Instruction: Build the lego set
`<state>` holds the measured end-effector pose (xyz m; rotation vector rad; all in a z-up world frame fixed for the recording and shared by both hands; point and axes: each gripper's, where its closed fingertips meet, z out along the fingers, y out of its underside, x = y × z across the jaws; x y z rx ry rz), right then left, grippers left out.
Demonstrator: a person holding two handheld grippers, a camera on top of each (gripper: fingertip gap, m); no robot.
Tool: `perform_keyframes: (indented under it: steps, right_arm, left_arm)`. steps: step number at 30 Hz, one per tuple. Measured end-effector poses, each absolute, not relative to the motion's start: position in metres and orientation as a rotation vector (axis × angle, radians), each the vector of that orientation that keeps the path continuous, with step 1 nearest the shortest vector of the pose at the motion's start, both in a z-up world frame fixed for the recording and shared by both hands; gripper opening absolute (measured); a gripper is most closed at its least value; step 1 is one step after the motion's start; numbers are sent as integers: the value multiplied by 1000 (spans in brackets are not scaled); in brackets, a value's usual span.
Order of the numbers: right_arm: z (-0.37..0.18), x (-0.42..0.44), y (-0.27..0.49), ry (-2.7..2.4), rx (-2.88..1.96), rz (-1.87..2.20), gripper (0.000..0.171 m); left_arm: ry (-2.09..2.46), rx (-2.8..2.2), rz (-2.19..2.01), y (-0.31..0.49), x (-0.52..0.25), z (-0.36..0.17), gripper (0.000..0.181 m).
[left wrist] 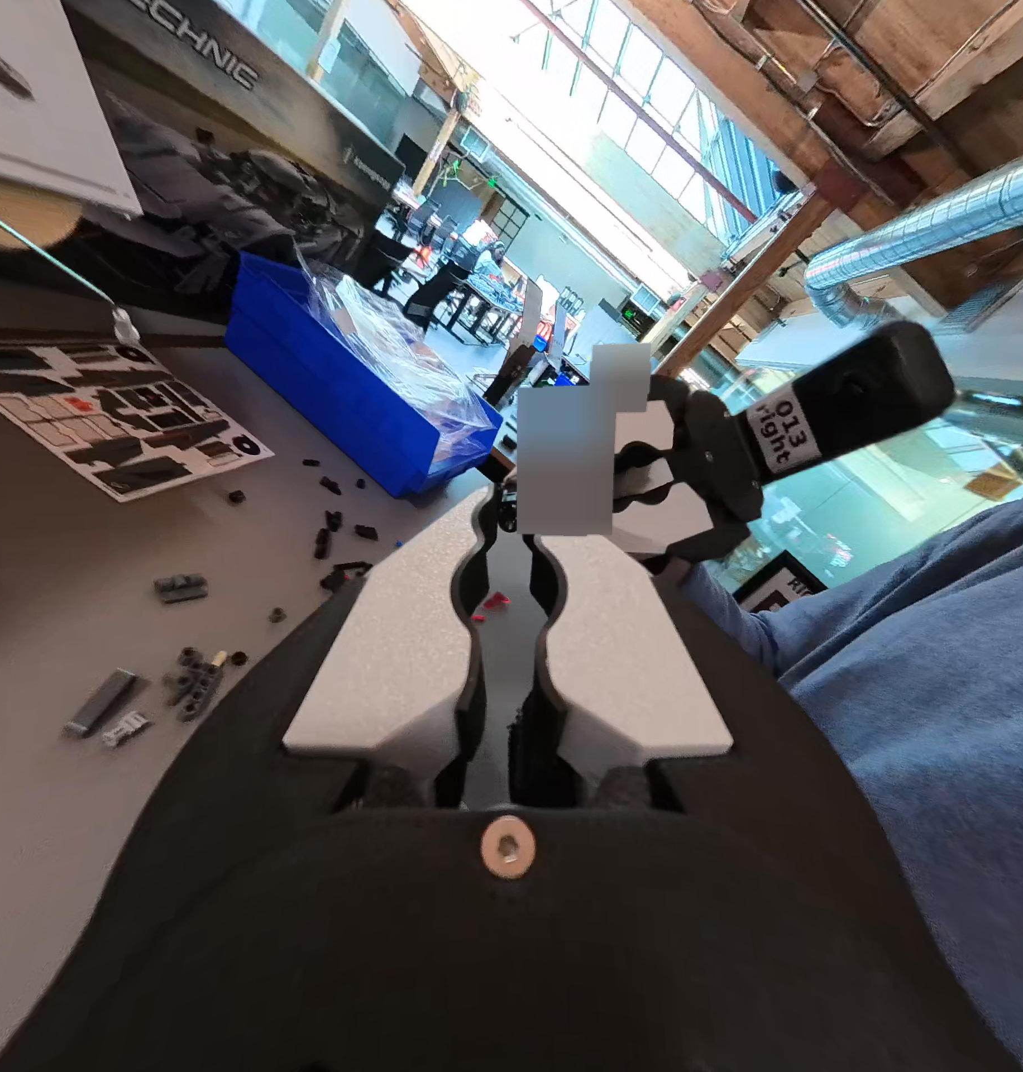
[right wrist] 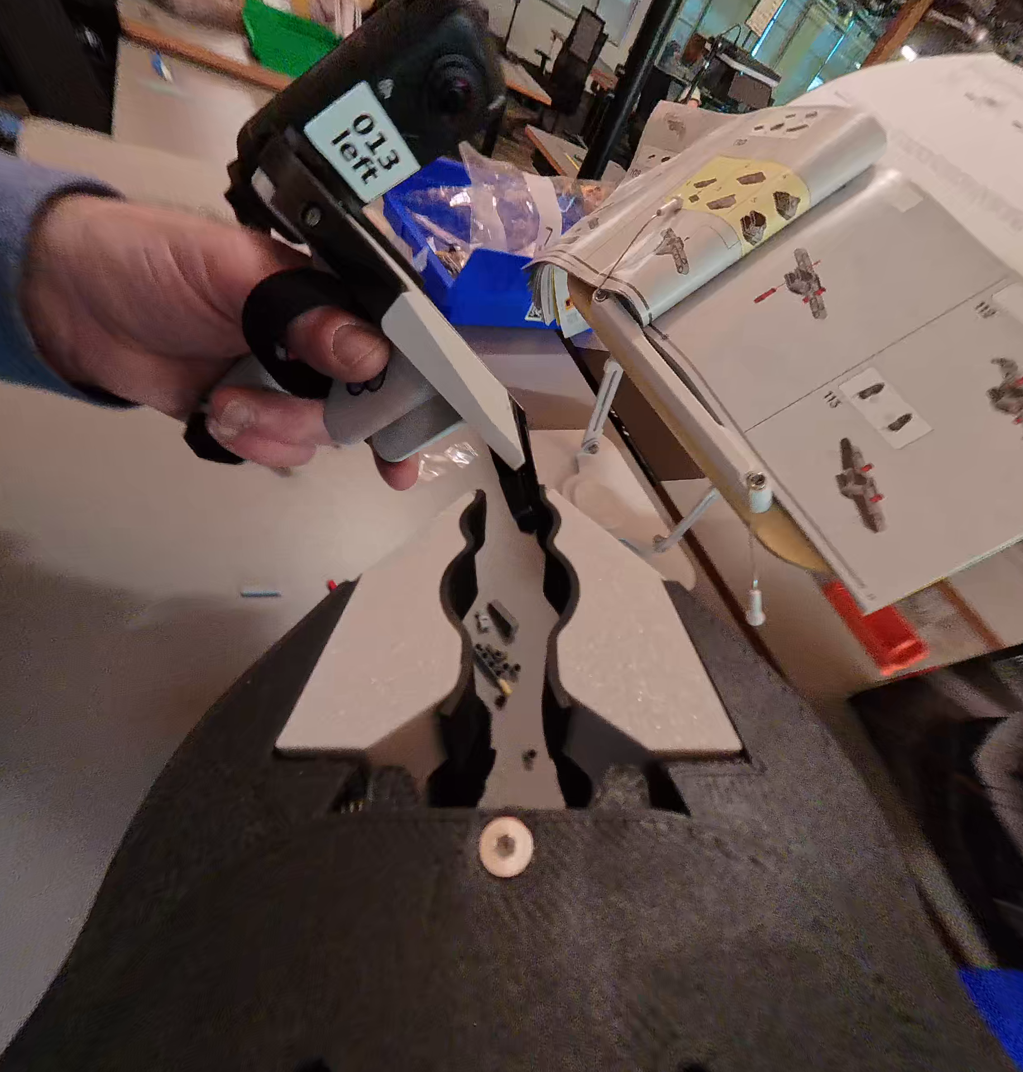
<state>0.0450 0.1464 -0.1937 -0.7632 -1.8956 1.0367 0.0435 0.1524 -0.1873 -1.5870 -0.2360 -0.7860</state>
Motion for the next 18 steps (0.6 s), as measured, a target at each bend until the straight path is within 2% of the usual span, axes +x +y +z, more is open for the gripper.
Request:
perform_keyframes:
  steps: [1,8,15,18]
  right_arm:
    - [-192,45,148,-1889,-813,1102,17]
    - [-168,52,166,-1743,-1123,1743,18]
    - [-163,54,153,-1785,-1042,1847,18]
    - [-157,58,150,-1789,-995,1896,7]
  left_arm:
    - [-227,-1578,-747,151,40,-185,5]
    - [79,-1580,-389,146,41,-162,5]
    - [229,-1549,-364,148,55,-151,5]
    - [255,-1542,-392,149,61,-151,5]
